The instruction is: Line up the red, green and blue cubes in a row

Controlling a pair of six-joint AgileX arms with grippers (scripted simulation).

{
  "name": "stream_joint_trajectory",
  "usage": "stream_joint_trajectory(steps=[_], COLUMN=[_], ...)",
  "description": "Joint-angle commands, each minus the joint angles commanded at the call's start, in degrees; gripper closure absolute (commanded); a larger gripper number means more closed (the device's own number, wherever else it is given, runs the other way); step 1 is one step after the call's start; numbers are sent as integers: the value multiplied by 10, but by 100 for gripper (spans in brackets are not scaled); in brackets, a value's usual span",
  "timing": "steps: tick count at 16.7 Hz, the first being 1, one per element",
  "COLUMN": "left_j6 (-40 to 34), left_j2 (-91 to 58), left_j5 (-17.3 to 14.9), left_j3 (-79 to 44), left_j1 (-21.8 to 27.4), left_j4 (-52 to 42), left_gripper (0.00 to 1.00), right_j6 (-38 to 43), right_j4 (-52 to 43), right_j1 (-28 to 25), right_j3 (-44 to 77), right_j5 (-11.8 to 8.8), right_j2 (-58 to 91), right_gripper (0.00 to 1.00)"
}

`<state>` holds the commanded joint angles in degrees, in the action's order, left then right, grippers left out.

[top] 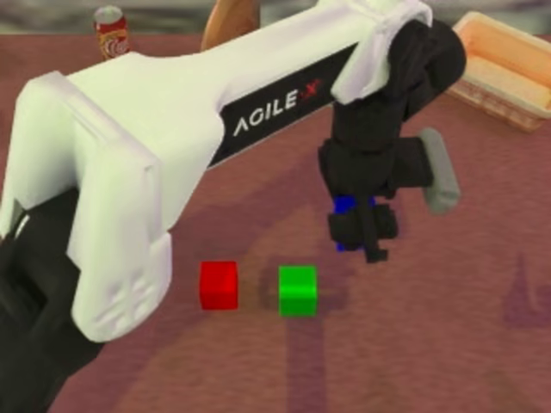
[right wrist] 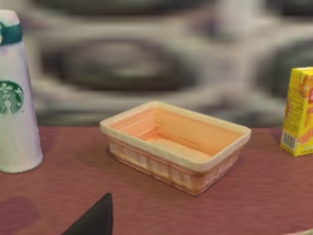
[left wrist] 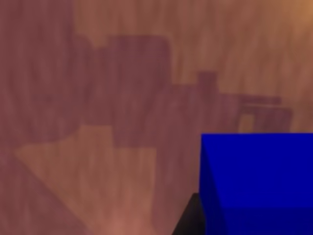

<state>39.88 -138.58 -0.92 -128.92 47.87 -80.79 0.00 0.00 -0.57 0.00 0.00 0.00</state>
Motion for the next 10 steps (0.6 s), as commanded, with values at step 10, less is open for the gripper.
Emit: stream_joint_trajectory(steps=[10], left_j6=[-3], left_j2=[-7], left_j5=[1], left_j3=[-1], left_j1=[35], left_j4=[14], left_gripper=[100], right_j6=[0], right_j4=[0], right_j1=[0], right_j3=[0], right_j5=[0], right_j2=[0], right_gripper=[0])
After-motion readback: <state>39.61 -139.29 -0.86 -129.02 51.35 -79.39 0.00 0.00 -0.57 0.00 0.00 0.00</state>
